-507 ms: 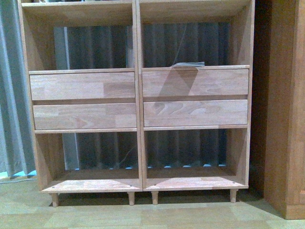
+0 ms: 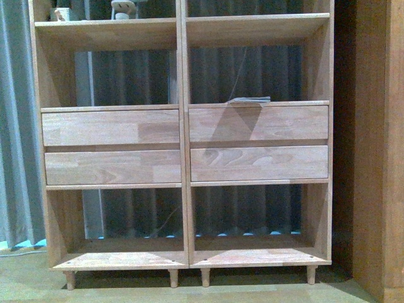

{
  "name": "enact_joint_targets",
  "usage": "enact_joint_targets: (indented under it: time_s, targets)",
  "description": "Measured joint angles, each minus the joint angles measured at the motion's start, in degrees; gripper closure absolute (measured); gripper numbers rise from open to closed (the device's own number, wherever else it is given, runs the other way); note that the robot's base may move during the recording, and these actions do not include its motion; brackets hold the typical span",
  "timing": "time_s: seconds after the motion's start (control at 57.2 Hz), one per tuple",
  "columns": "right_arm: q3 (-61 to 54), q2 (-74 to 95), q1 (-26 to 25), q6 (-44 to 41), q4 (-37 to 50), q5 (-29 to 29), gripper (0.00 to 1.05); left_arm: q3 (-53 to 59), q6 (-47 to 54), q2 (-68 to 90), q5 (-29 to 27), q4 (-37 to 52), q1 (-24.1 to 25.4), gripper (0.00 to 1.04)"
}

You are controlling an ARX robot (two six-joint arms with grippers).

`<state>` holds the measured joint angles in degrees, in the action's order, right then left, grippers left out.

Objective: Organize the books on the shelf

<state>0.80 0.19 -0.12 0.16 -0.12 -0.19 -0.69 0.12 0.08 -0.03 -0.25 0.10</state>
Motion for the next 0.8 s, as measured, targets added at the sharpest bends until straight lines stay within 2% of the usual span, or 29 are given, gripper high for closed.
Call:
enact_joint_targets:
  time_s: [0.804]
  targets:
    - [0.0,0.0,0.0,0.0,0.0,0.0,0.07,0.0,0.0,0.0,0.0,0.0,0.0,0.07]
